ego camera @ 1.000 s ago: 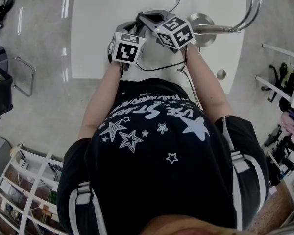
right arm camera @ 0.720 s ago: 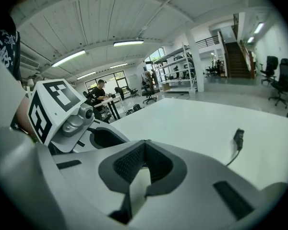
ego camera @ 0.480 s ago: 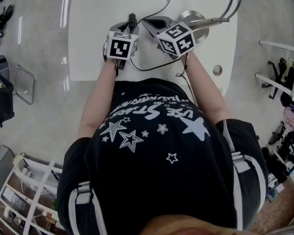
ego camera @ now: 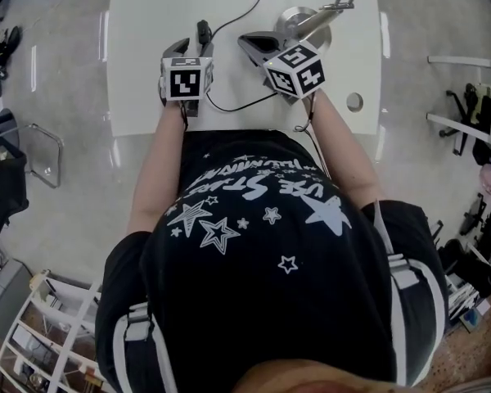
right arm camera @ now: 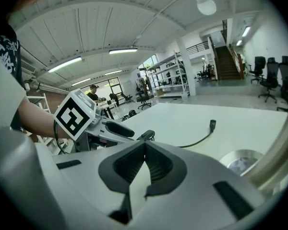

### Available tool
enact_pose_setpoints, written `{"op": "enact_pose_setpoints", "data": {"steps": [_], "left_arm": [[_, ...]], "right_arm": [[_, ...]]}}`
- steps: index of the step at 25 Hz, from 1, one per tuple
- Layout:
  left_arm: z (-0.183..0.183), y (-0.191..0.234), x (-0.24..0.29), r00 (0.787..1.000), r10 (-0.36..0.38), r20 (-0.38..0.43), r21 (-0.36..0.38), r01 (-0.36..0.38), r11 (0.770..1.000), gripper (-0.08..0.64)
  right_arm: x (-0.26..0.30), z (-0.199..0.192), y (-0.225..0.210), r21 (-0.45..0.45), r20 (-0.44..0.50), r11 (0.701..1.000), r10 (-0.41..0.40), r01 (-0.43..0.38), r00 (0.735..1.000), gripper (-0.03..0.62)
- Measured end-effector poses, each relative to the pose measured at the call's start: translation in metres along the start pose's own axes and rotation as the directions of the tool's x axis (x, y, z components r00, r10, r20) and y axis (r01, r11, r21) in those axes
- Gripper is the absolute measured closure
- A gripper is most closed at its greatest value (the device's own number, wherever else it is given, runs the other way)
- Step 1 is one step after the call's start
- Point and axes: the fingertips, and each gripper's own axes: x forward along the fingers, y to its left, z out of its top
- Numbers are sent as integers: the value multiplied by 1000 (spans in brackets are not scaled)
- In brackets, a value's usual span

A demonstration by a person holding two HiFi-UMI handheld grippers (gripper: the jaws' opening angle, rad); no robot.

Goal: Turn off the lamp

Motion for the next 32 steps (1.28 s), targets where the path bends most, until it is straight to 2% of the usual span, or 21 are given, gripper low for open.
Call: {"op": "enact_pose_setpoints", "data": {"steps": [6,14,21,32], "left_arm": [[-4,-11,-25,999,21,24,-36,-20,999,351],[-6,-20,-58,998,-9,55,-65,12,998,353],[-6,-22,-67,991,-114,71,-132,122,984,354],[-28,-17,-111,959,-264,105,-126,276,953,354]], "right_arm": [[-21,-12,7,8,26,1000,13,-13,1000,588],[-25,-24,21,62,49,998,19,-22,999,588],[-18,-30,29,116,53,993,-30,24,998,588],[-25,-26,85,165,82,975,-165,150,983,587]]}}
